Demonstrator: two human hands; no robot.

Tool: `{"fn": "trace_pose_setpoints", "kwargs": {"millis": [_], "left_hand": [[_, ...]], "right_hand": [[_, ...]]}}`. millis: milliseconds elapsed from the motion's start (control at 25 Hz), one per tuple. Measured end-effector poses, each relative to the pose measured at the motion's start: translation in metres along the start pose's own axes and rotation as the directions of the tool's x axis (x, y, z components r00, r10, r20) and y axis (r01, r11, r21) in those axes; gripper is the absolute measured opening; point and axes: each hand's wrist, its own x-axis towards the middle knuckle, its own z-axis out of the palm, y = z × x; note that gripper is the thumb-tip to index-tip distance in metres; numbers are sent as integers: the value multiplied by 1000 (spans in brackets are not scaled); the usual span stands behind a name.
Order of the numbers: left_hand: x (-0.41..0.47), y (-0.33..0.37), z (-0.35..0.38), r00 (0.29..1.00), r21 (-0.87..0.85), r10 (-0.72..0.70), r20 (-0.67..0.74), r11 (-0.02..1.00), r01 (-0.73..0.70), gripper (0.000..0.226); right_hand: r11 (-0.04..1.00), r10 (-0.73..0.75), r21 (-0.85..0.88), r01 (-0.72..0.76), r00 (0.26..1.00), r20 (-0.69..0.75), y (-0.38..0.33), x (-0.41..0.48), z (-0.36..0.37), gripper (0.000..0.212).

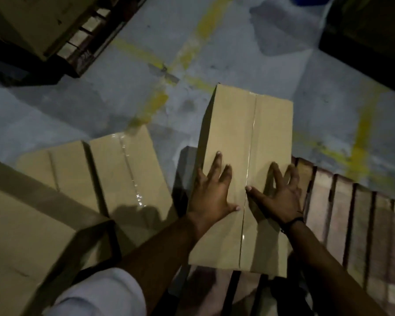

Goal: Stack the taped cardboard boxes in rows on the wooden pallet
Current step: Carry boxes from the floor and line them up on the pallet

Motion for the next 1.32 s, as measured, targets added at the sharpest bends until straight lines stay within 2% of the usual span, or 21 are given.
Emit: {"fn": "trace_pose_setpoints", "kwargs": {"millis": [240, 440, 720, 1080, 1320], "left_hand": [[75, 49, 86, 985, 59, 52, 166, 996, -63, 111], [115, 64, 130, 982, 130, 65, 177, 988, -88, 113], [131, 54, 176, 975, 161, 222, 25, 961, -223, 114], [138, 51, 189, 977, 178, 215, 9, 961, -213, 113], [131, 47, 181, 969, 145, 241, -63, 962, -230, 111]], "right_hand": [[998, -18, -54, 24, 996, 92, 112, 44, 1, 115], [999, 15, -48, -9, 990, 137, 167, 80, 19, 119], [999, 25, -35, -20, 990, 138, 194, 101, 30, 121], [998, 8, -68, 0, 992, 126, 203, 110, 36, 122], [998, 17, -60, -8, 989, 148, 193, 107, 38, 121]]}}
